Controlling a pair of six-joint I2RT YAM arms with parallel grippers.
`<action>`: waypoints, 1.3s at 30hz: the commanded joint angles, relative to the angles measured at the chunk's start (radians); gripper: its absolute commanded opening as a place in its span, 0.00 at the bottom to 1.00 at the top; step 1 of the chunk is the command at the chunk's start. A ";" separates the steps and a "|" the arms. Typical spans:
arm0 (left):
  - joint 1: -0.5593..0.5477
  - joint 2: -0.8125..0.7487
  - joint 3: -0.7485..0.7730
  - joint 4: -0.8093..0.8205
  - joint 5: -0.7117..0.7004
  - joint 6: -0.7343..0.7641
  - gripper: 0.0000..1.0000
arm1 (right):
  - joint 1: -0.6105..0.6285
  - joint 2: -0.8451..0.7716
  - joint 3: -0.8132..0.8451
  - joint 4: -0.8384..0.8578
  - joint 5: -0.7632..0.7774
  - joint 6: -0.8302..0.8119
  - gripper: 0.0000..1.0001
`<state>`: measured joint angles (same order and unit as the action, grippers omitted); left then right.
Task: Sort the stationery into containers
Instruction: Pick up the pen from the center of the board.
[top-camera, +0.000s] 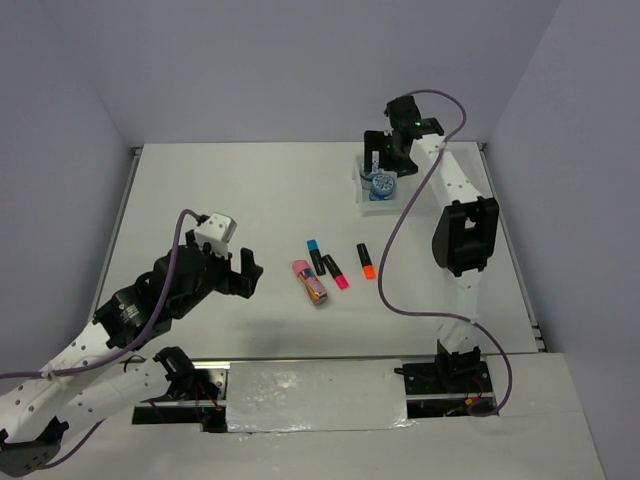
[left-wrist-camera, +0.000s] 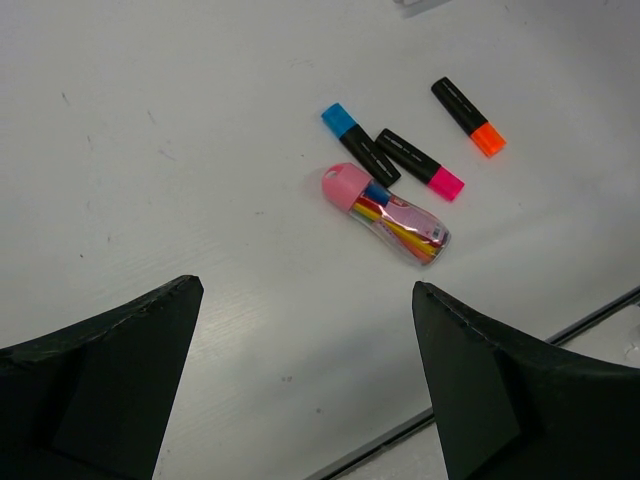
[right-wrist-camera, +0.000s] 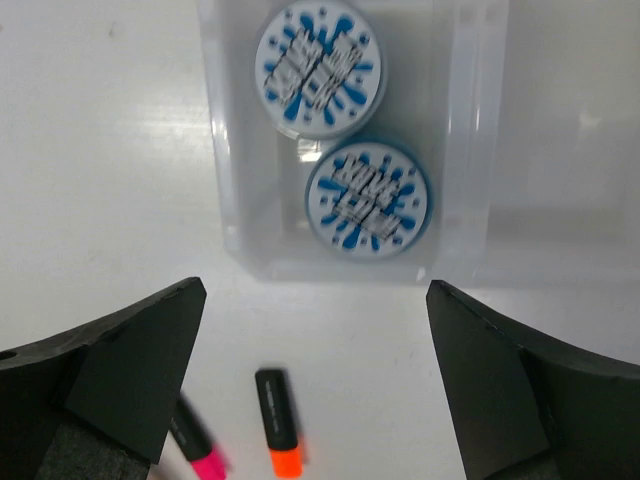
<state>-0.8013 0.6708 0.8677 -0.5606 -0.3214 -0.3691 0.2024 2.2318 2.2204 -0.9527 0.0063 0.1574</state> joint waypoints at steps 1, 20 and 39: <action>0.005 -0.005 0.008 0.031 -0.057 -0.016 0.99 | 0.002 -0.252 -0.192 0.107 -0.077 0.034 1.00; 0.100 0.127 0.094 -0.257 -0.551 -0.298 0.99 | 0.374 -0.914 -1.064 0.301 0.175 0.155 0.71; 0.099 0.131 0.068 -0.193 -0.443 -0.229 0.99 | 0.305 -0.515 -1.137 0.476 0.107 0.111 0.54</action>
<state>-0.7052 0.8028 0.9165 -0.7864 -0.7776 -0.6266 0.5362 1.7065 1.0485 -0.5312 0.1364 0.2886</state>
